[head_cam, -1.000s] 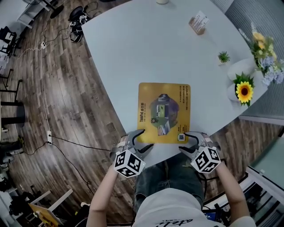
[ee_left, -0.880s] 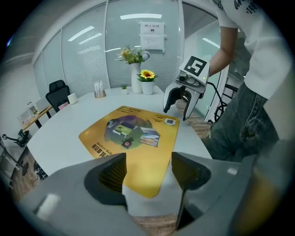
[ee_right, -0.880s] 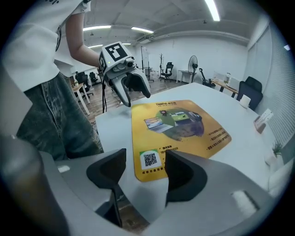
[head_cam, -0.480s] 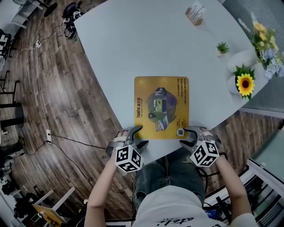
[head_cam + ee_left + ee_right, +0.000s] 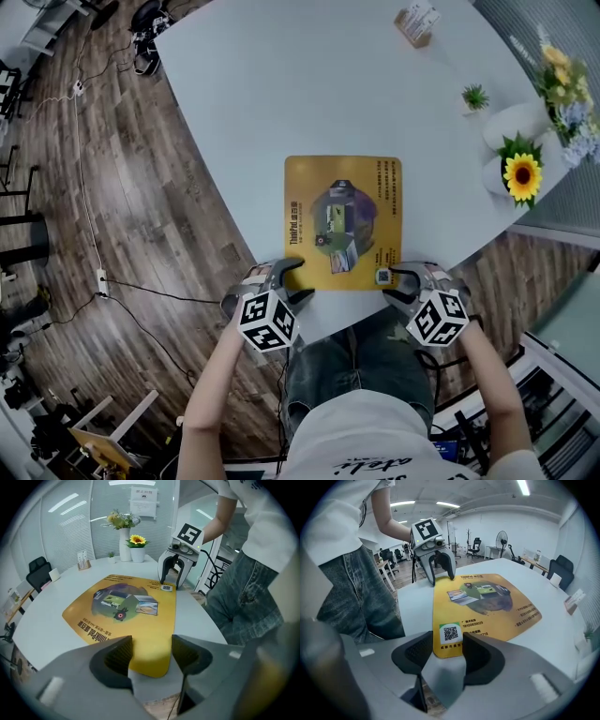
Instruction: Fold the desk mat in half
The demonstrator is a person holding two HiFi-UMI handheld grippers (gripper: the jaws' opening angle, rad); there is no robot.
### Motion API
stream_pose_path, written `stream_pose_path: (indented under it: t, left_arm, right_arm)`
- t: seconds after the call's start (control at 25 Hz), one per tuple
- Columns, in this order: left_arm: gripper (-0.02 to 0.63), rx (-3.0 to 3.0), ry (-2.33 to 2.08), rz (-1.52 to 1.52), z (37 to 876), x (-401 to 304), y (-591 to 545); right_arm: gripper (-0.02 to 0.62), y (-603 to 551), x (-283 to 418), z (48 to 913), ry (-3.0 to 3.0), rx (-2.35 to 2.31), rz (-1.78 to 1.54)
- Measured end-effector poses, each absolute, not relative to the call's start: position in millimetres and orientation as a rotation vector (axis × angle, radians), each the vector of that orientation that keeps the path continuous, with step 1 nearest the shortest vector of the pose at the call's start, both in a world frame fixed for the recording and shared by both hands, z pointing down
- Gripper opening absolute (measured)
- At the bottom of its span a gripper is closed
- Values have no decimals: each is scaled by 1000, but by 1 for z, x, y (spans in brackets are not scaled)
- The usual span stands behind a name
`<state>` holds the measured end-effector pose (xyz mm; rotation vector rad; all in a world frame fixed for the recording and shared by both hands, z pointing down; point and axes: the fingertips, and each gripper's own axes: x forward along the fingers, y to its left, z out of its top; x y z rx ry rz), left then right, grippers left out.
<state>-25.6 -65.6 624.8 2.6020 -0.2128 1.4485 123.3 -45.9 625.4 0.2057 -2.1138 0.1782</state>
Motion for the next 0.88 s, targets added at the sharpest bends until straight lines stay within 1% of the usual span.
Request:
stream_pose_path:
  t: [0.36, 0.4, 0.44, 0.52, 0.64, 0.76, 0.88]
  left_arm:
    - [267, 2596, -201, 1466, 625, -25, -67]
    - [258, 2595, -207, 1462, 625, -25, -68]
    - [235, 2594, -214, 1457, 625, -26, -70]
    - [217, 2589, -222, 1453, 624, -26, -73]
    - [198, 2584, -228, 1458, 624, -26, -74]
    - [186, 2576, -225, 1464, 623, -25, -74]
    - [158, 2576, -209, 1461, 617, -23, -74]
  right_arm:
    - [218, -46, 124, 625, -2118, 208, 173]
    - [215, -47, 124, 625, -2119, 208, 174]
    - [209, -48, 124, 625, -2120, 209, 174]
    - [195, -49, 124, 625, -2123, 211, 174]
    - [183, -51, 124, 625, -2129, 223, 173]
    - [154, -53, 125, 625, -2125, 228, 171]
    - [135, -56, 125, 621, -2133, 226, 183]
